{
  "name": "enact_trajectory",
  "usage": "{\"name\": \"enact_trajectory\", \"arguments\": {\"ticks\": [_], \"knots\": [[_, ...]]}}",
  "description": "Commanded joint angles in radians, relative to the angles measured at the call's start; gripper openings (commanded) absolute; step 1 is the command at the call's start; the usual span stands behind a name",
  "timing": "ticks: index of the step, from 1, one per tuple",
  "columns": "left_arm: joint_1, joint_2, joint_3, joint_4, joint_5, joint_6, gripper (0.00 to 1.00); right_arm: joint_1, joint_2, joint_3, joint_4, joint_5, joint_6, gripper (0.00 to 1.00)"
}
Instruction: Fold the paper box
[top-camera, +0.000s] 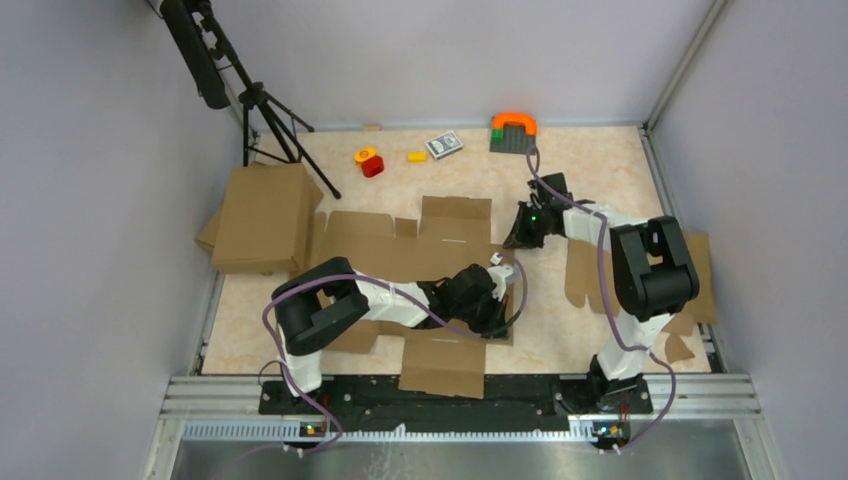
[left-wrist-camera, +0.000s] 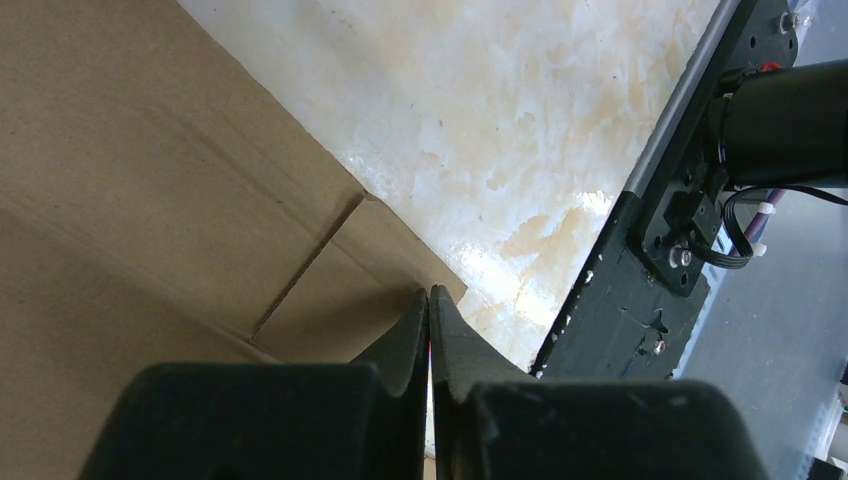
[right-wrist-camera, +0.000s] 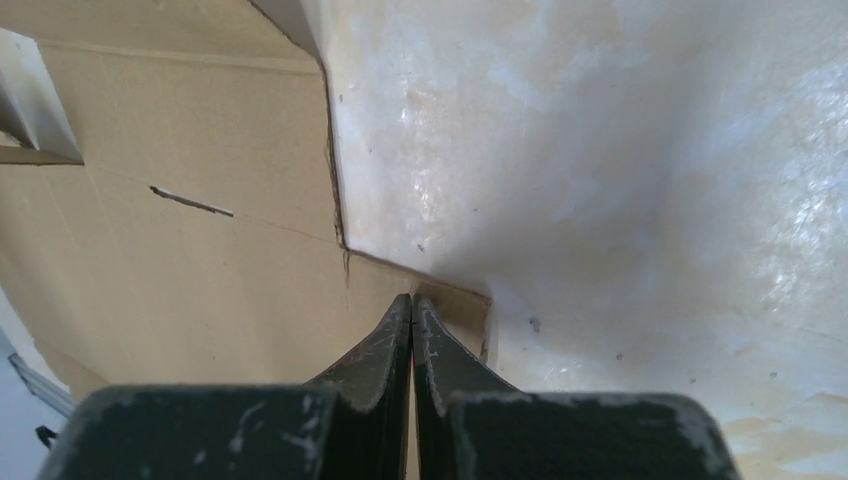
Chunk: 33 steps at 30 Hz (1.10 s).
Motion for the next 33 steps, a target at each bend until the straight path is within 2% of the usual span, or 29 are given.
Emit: {"name": "enact_trajectory", "arguments": {"ticks": [1, 10, 20, 29, 33], "knots": [[0.007, 0.035, 0.001, -0.046, -0.046, 0.024, 0.0, 0.047, -0.069, 0.038, -0.082, 0.09, -0.033, 0.0], [0.007, 0.039, 0.004, -0.04, -0.044, 0.008, 0.0, 0.048, 0.02, -0.062, -0.005, 0.078, -0.014, 0.0], [0.007, 0.041, 0.012, -0.051, -0.039, 0.01, 0.0, 0.049, -0.053, 0.058, -0.014, -0.045, 0.025, 0.0], [0.007, 0.028, -0.002, -0.046, -0.046, 0.007, 0.0, 0.041, 0.076, -0.078, 0.064, -0.011, 0.019, 0.0], [0.007, 0.03, -0.003, -0.041, -0.045, 0.008, 0.0, 0.04, 0.038, -0.061, 0.063, -0.041, 0.024, 0.0]]}}
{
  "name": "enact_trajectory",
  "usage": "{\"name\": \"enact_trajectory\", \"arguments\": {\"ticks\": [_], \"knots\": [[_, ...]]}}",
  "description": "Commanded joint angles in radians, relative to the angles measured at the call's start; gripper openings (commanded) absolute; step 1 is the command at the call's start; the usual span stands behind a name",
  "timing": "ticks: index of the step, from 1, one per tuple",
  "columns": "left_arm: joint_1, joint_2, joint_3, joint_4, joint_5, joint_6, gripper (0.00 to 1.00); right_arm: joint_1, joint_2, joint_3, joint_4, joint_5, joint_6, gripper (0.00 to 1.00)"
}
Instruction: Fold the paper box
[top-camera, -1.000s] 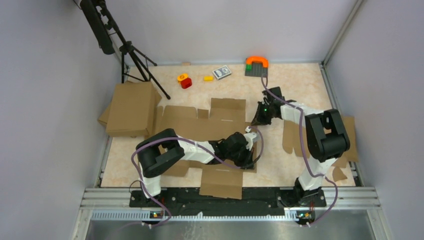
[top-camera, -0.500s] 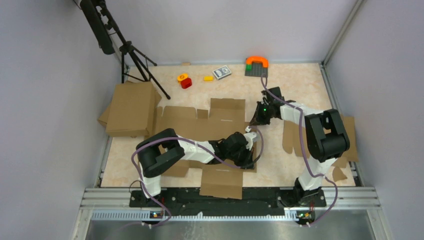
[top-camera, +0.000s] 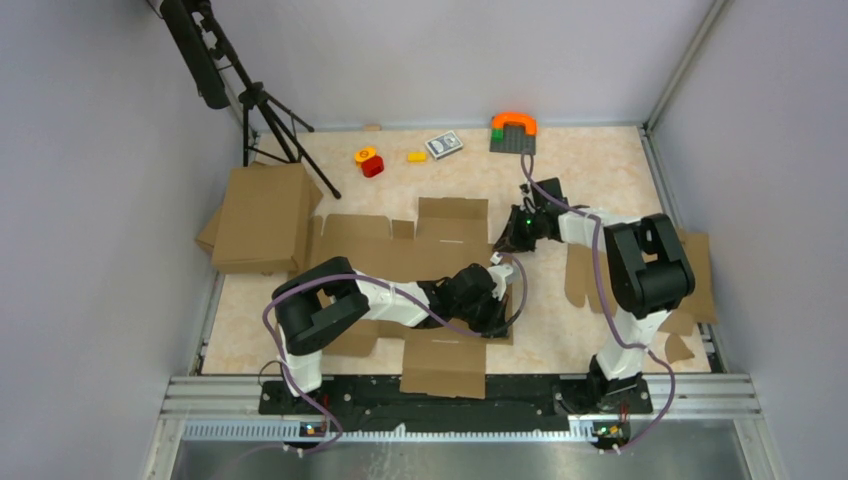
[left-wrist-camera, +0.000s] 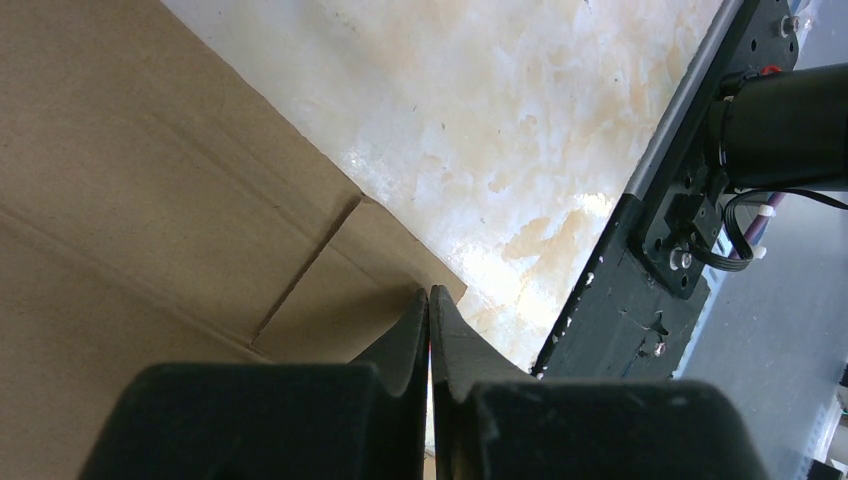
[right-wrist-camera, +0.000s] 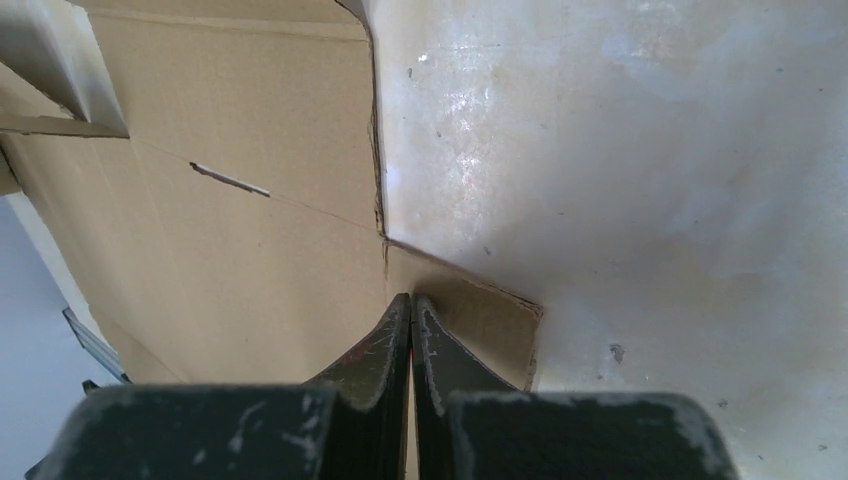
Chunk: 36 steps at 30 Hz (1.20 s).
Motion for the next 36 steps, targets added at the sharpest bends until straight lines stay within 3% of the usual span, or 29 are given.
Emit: {"name": "enact_trajectory", "arguments": {"ticks": [1, 7, 13, 19, 28, 36], "knots": [[0.005, 0.028, -0.005, -0.04, -0.043, 0.01, 0.0, 0.007, -0.005, -0.011, -0.034, 0.036, -0.013, 0.0], [0.005, 0.02, -0.007, -0.045, -0.05, 0.014, 0.0, 0.005, -0.131, 0.029, -0.098, 0.065, -0.027, 0.0], [0.005, 0.017, -0.014, -0.036, -0.049, 0.008, 0.0, -0.007, 0.015, 0.0, -0.121, 0.139, -0.049, 0.0], [0.005, 0.016, 0.003, -0.053, -0.052, 0.012, 0.0, -0.008, 0.013, -0.003, -0.145, 0.189, -0.078, 0.0], [0.005, -0.026, 0.136, -0.283, -0.083, 0.086, 0.02, -0.007, -0.038, 0.027, -0.166, 0.179, -0.08, 0.0], [0.009, -0.072, 0.139, -0.33, -0.103, 0.098, 0.04, -0.007, -0.026, 0.124, -0.229, 0.167, -0.088, 0.0]]}}
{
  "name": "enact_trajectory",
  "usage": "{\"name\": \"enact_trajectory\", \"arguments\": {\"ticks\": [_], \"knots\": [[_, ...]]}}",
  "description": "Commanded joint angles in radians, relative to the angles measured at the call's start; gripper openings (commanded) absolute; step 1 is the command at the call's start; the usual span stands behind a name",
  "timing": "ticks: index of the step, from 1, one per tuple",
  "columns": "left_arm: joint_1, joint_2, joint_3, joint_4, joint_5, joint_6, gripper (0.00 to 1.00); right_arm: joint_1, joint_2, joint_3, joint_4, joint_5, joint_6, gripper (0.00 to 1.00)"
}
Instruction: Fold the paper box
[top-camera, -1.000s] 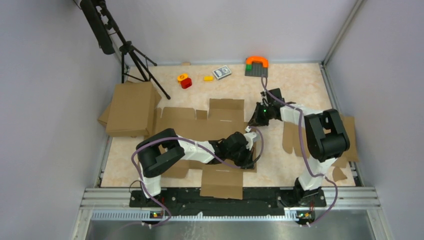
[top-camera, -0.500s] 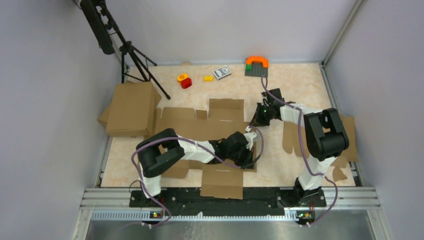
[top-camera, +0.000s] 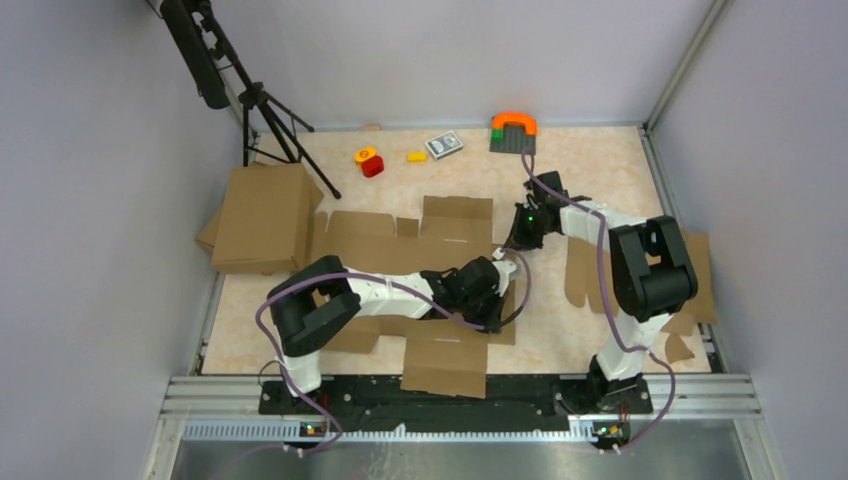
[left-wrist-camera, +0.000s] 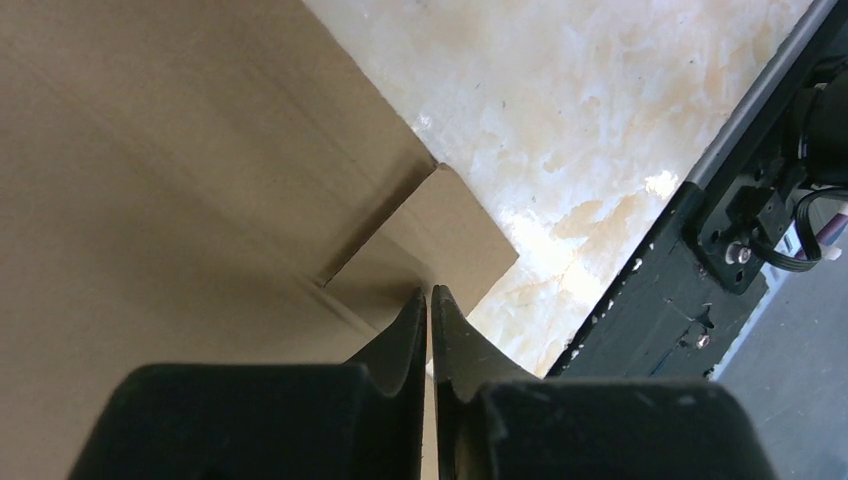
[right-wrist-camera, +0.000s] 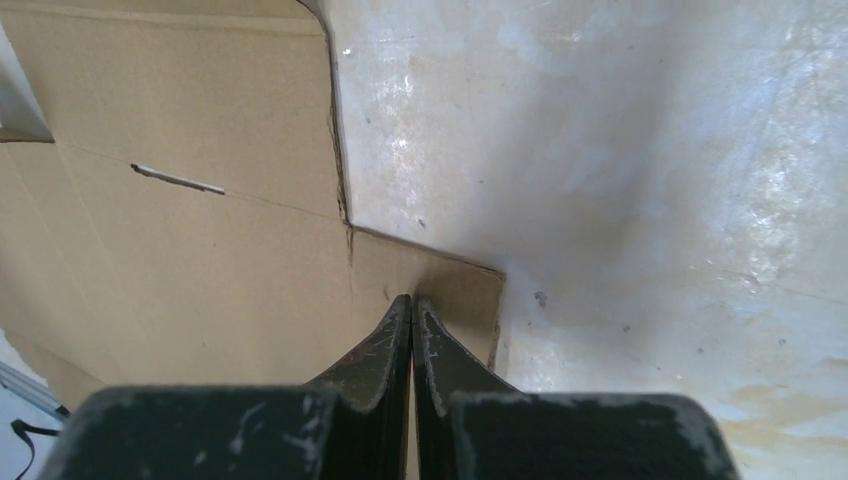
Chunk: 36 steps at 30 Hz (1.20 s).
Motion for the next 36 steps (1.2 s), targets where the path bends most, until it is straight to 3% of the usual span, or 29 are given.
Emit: {"name": "enact_trajectory", "arguments": {"ticks": [1, 15, 26, 31, 36], "knots": [[0.008, -0.053, 0.024, -0.055, -0.029, 0.029, 0.04, -0.002, -0.004, 0.07, -0.068, 0.049, -0.031, 0.0], [0.008, -0.082, 0.034, -0.06, -0.032, 0.03, 0.07, -0.056, -0.05, 0.097, -0.105, 0.042, -0.05, 0.0], [0.008, -0.1, 0.053, -0.102, -0.018, 0.049, 0.27, -0.095, -0.153, 0.005, -0.047, 0.063, -0.023, 0.0], [0.007, -0.117, 0.044, -0.1, 0.007, 0.072, 0.5, -0.132, -0.263, -0.143, 0.004, 0.018, -0.012, 0.09], [0.008, -0.106, 0.072, -0.12, 0.078, 0.148, 0.56, -0.133, -0.361, -0.271, 0.033, -0.053, 0.0, 0.14]]}}
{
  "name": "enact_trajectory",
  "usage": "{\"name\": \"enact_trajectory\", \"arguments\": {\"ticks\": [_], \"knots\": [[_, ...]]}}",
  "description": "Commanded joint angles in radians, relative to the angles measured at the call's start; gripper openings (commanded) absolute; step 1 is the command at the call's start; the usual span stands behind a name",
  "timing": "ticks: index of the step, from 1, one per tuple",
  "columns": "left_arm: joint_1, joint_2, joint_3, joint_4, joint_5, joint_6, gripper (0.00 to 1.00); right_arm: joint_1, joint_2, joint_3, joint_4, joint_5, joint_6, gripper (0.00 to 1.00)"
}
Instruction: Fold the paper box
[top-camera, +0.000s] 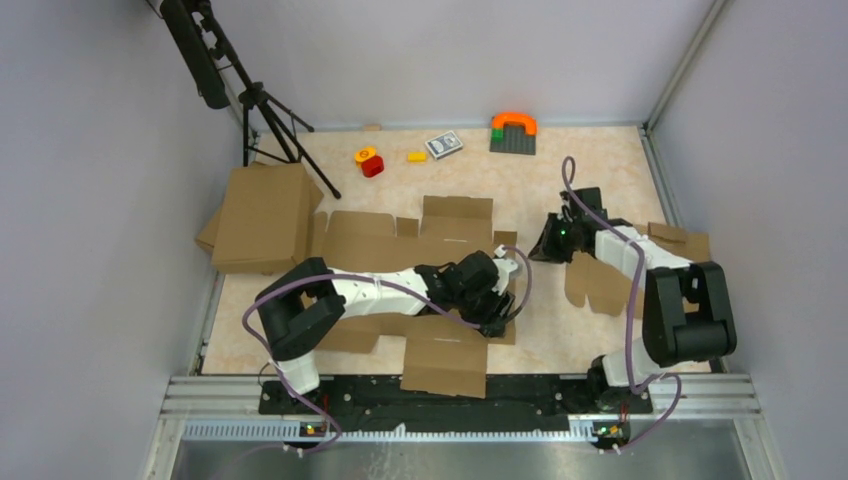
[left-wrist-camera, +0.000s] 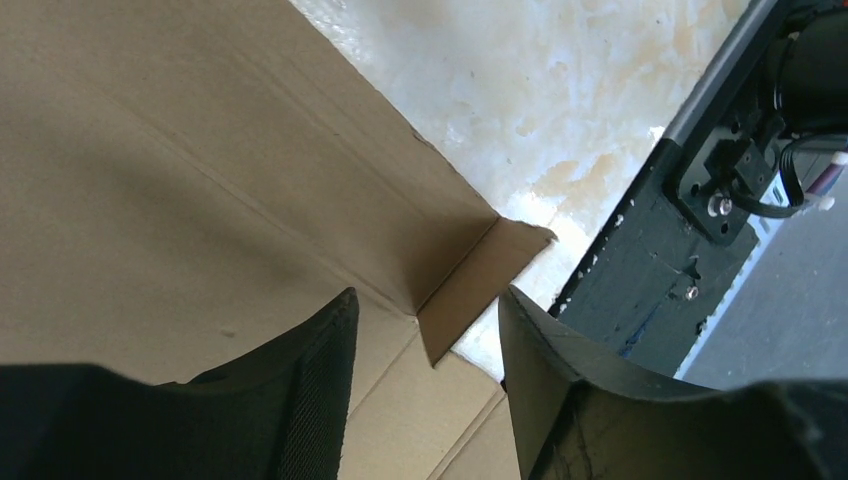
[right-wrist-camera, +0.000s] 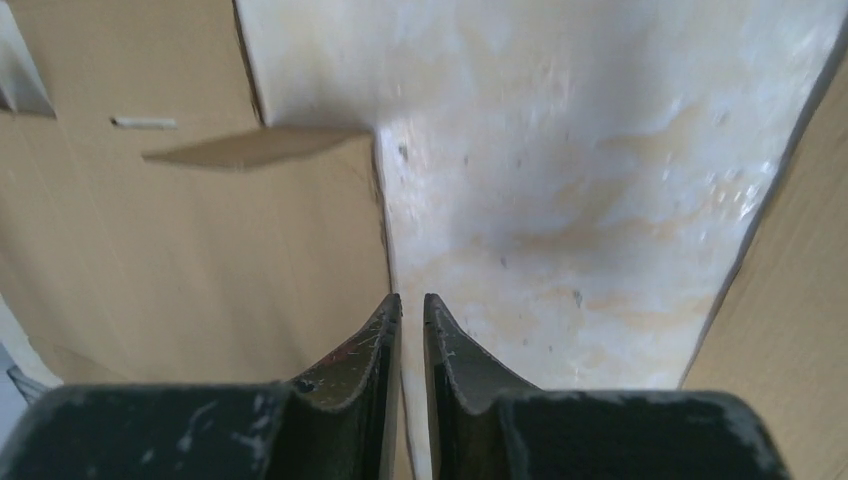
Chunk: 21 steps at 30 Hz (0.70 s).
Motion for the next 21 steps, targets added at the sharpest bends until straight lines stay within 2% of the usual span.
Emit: {"name": "enact_trajectory", "arguments": {"ticks": [1, 5, 7, 9, 12, 13, 18, 21], "knots": [[0.003, -0.028, 0.064, -0.024, 0.08, 0.099, 0.55, 0.002, -0.108, -0.098, 0.061, -0.085, 0.02, 0.14], [0.003, -0.003, 0.119, -0.087, 0.132, 0.183, 0.57, 0.002, -0.19, -0.175, 0.079, -0.137, 0.034, 0.17], [0.003, 0.001, 0.139, -0.108, 0.169, 0.228, 0.58, 0.002, -0.223, -0.203, 0.068, -0.15, 0.028, 0.26], [0.003, 0.009, 0.164, -0.134, 0.217, 0.268, 0.54, 0.002, -0.246, -0.228, 0.063, -0.166, 0.027, 0.31], [0.002, 0.037, 0.209, -0.194, 0.261, 0.315, 0.45, 0.002, -0.263, -0.26, 0.056, -0.184, 0.029, 0.31], [0.002, 0.044, 0.215, -0.204, 0.268, 0.321, 0.45, 0.002, -0.268, -0.269, 0.056, -0.185, 0.03, 0.31], [-0.007, 0.001, 0.165, -0.166, 0.268, 0.335, 0.6, 0.002, -0.29, -0.305, 0.057, -0.192, 0.027, 0.31], [-0.012, -0.033, 0.144, -0.152, 0.241, 0.368, 0.65, 0.0, -0.299, -0.324, 0.065, -0.194, 0.032, 0.31]]}}
